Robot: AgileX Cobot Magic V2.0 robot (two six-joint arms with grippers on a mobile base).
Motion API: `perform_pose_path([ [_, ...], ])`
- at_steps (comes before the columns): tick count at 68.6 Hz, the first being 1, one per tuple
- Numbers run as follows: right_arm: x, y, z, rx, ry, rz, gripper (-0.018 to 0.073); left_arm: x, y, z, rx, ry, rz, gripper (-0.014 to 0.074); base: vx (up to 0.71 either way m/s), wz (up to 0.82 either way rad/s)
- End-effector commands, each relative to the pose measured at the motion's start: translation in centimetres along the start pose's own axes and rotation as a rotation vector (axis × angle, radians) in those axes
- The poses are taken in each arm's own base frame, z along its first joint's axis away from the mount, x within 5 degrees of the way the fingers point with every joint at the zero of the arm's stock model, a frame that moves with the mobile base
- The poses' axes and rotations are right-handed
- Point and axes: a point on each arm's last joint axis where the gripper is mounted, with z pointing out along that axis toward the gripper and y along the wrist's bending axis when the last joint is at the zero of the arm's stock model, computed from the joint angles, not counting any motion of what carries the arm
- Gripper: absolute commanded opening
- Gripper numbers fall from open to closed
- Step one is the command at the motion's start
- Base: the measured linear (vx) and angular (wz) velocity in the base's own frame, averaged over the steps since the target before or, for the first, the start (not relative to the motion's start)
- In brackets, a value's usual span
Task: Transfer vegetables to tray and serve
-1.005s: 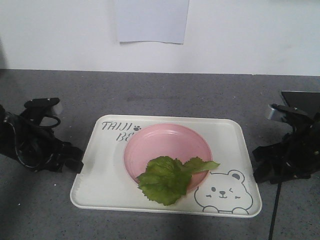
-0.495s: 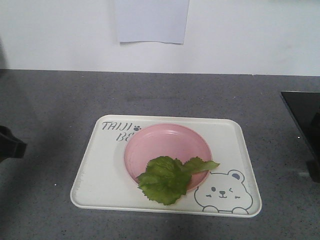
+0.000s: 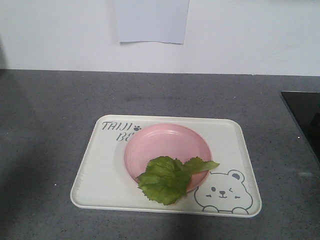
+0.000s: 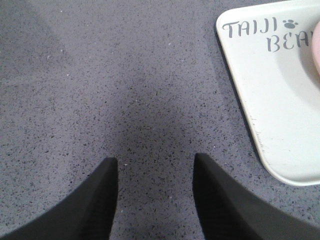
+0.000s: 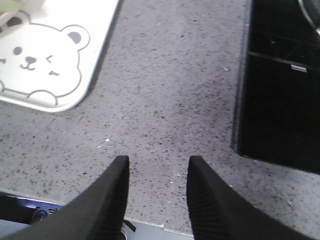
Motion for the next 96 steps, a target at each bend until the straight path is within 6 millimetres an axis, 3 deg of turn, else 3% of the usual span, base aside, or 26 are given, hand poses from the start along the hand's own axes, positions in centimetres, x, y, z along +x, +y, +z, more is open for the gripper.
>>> perform_pose_path([
  [1,-0.6,0.0,-0.3,0.012,-0.108,-0.014,0.0275,-1.0,-0.1,-0.4,0.011,-0.098,-0.008,0.0344,0.00,0.00],
  [16,-1.0,-0.1,-0.3,0.021,-0.169,0.020,0.0227,-1.1,-0.1,-0.3,0.012,-0.106,-0.008,0.0294,0.00,0.00],
  [43,-1.1,-0.1,-0.3,0.016,-0.176,0.059,-0.0012,-1.2,-0.2,-0.4,0.014,-0.122,-0.008,-0.0009,0.00,0.00],
  [85,-1.0,0.0,-0.3,0.013,-0.167,0.071,-0.0010,-1.3,-0.1,-0.5,0.014,-0.131,-0.009,-0.0006,0.00,0.00],
  [96,-1.0,0.0,-0.2,0.014,-0.166,0.066,-0.0010,1.0,0.1,-1.2,-0.005,-0.201,0.025,-0.0006,0.00,0.00],
])
